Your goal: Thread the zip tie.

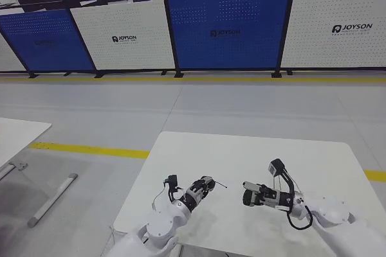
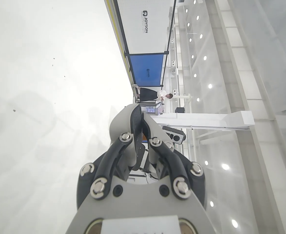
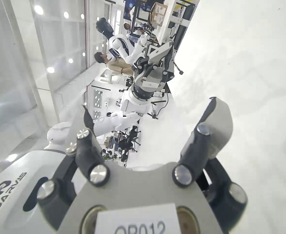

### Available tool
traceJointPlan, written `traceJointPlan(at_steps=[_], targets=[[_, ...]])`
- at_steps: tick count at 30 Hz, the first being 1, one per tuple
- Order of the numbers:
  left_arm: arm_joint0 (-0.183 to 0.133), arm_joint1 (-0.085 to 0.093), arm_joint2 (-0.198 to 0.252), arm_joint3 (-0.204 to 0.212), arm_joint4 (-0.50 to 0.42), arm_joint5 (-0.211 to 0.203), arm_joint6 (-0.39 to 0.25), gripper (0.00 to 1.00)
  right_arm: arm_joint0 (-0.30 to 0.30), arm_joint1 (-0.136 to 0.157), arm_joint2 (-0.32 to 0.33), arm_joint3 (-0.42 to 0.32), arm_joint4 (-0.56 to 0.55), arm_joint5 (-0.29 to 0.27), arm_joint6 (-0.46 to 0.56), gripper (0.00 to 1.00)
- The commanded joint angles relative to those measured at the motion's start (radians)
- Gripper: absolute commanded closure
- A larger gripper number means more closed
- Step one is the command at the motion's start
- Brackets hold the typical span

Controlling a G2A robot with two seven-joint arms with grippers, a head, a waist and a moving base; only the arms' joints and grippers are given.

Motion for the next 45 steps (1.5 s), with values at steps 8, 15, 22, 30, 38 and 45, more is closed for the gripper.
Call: traceJointPlan(at_steps=[8,15,22,30,38,45], targets=[[0.000,0.000,0.000,0.000,0.000,0.000,0.000,1.00,0.000,0.000,0.000,0.000,-0.001,0.000,-0.001,0.00],[0.001,-0.003,0.006,-0.004,0.030,-0.001,-0.017,1.00,-0.005,-0.009,0.002,-0.001,-0.005,0.050,0.003,0.00],[0.013,-0.007,0.011,-0.034,0.052,0.003,-0.044,1.00,0.044,-0.059,-0.021,0.077,-0.012,0.095,0.000,0.00],[0.011,-0.014,0.014,-0.043,0.069,0.011,0.002,1.00,0.074,-0.096,-0.051,0.110,-0.015,0.129,0.014,0.00],[0.010,-0.016,0.019,-0.041,0.070,0.013,-0.003,1.00,0.070,-0.096,-0.050,0.106,-0.017,0.130,0.007,0.00],[-0.014,-0.031,0.048,-0.041,0.080,0.033,0.013,1.00,0.075,-0.120,-0.052,0.087,-0.049,0.183,-0.005,0.00]])
